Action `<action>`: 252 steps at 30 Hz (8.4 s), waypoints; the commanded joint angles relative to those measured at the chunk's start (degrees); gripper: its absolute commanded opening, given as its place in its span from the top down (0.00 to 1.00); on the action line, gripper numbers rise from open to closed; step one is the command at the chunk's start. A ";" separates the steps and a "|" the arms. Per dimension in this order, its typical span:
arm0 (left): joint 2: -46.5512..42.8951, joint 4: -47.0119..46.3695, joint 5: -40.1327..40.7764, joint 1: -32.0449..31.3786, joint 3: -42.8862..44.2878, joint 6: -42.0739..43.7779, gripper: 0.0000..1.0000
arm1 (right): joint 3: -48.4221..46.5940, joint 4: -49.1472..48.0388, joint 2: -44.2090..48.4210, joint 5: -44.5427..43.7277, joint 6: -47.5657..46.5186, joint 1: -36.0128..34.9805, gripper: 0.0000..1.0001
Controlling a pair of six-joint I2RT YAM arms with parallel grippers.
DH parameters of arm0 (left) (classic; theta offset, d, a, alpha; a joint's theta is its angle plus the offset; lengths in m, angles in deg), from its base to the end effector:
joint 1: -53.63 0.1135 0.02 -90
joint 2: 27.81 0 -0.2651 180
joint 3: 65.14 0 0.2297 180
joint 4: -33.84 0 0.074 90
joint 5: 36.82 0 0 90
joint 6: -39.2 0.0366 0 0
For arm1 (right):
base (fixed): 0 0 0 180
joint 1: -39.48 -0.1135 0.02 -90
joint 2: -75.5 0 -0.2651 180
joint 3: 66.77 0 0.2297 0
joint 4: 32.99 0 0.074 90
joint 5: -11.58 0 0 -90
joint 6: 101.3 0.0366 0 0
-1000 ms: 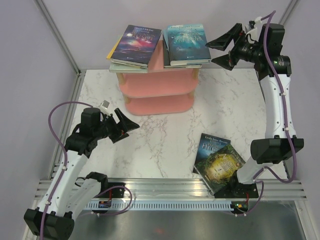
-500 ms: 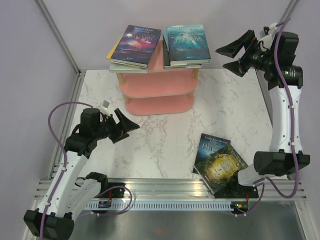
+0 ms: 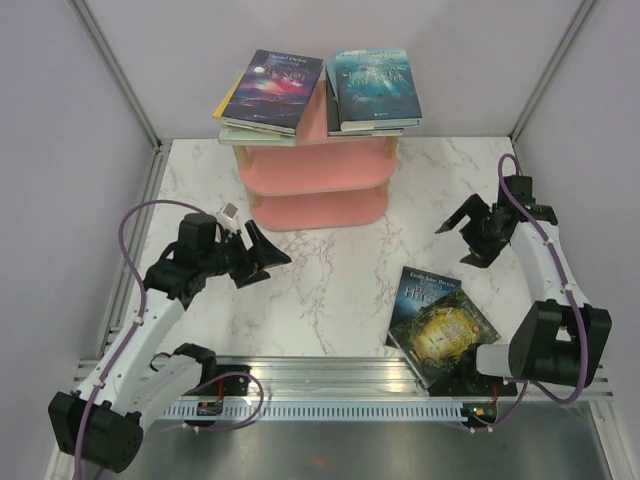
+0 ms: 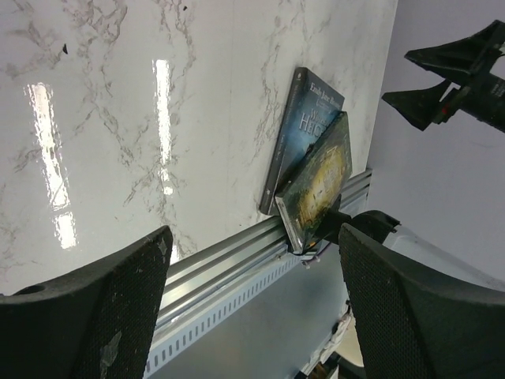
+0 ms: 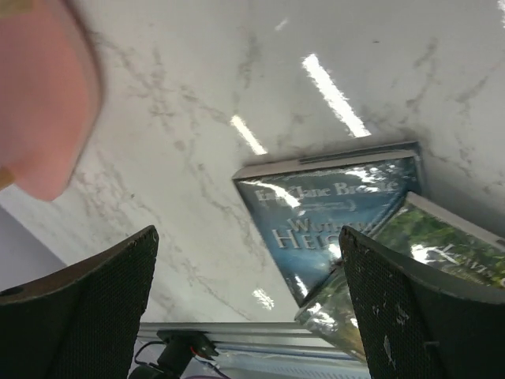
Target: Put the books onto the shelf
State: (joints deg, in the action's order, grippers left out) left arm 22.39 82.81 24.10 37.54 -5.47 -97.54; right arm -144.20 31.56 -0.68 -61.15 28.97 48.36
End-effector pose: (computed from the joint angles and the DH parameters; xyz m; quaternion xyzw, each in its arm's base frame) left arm 0.1475 -0.0611 0.2875 -0.1281 0.8727 -0.4090 0.2340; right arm 0.2341 -0.0256 0.2786 0.3685 0.8892 0.2024 0.1803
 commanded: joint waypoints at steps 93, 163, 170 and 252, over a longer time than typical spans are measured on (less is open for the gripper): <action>46.92 -23.11 -0.27 -24.34 5.82 -9.34 0.17 | 33.73 -33.22 -5.55 13.66 24.23 -37.00 0.02; -15.73 -54.05 -7.31 -8.78 -40.06 -26.47 0.98 | 31.17 -46.95 -15.49 14.01 25.47 -50.81 0.05; -18.29 -29.94 -3.88 -8.60 -28.64 -15.43 0.98 | 24.43 -37.22 -4.78 12.88 22.41 -47.83 0.02; 18.35 -4.64 -13.02 4.76 53.46 -12.06 0.46 | -23.83 -84.74 -1.50 20.79 56.23 -45.71 1.00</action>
State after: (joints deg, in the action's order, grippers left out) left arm 38.01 71.46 12.10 42.04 46.44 -114.81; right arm -160.92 -41.40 -1.45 -36.86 82.17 3.49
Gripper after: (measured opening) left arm 0.517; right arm 0.128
